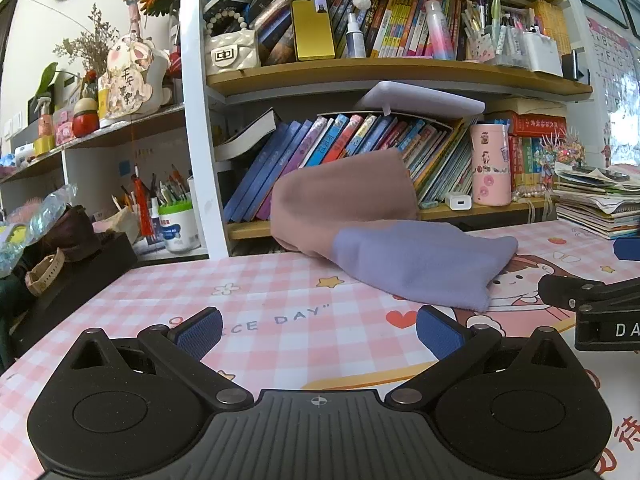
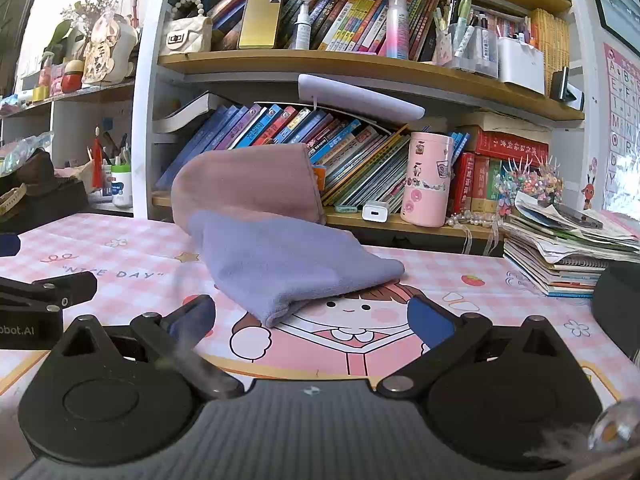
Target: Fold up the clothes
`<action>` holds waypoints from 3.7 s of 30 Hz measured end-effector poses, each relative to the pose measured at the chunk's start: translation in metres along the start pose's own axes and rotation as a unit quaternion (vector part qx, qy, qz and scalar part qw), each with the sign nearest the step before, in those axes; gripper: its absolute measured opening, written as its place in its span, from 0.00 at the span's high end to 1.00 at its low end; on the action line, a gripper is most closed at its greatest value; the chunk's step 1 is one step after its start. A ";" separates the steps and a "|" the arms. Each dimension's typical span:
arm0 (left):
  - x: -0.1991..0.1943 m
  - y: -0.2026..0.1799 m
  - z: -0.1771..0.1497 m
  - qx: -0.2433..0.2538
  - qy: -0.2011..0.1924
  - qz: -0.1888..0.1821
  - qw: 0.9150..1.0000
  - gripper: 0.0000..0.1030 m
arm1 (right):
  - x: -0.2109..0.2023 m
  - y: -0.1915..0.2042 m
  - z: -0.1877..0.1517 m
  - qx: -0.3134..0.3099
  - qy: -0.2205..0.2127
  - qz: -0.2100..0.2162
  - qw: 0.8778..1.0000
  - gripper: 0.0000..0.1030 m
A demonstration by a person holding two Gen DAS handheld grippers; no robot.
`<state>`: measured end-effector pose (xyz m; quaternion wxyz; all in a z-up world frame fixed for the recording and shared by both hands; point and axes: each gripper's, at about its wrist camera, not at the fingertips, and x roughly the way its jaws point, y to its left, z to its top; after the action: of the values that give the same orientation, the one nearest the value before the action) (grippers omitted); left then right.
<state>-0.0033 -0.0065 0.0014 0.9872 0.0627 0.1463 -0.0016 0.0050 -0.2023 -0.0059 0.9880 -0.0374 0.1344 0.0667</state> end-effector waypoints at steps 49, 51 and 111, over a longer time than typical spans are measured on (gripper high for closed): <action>0.001 0.001 -0.002 -0.002 0.003 -0.012 1.000 0.00 | 0.002 0.000 0.001 0.000 0.008 -0.009 1.000 0.00; 0.001 0.000 -0.001 -0.001 0.003 -0.009 1.000 0.00 | 0.002 0.000 0.001 -0.001 0.007 -0.010 1.000 0.00; -0.007 -0.004 -0.001 0.017 -0.017 -0.008 1.000 0.00 | 0.001 0.001 0.000 -0.003 0.003 -0.009 1.000 0.00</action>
<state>-0.0102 -0.0109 0.0022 0.9883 0.0781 0.1302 -0.0130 0.0055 -0.2014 -0.0061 0.9880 -0.0419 0.1367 0.0586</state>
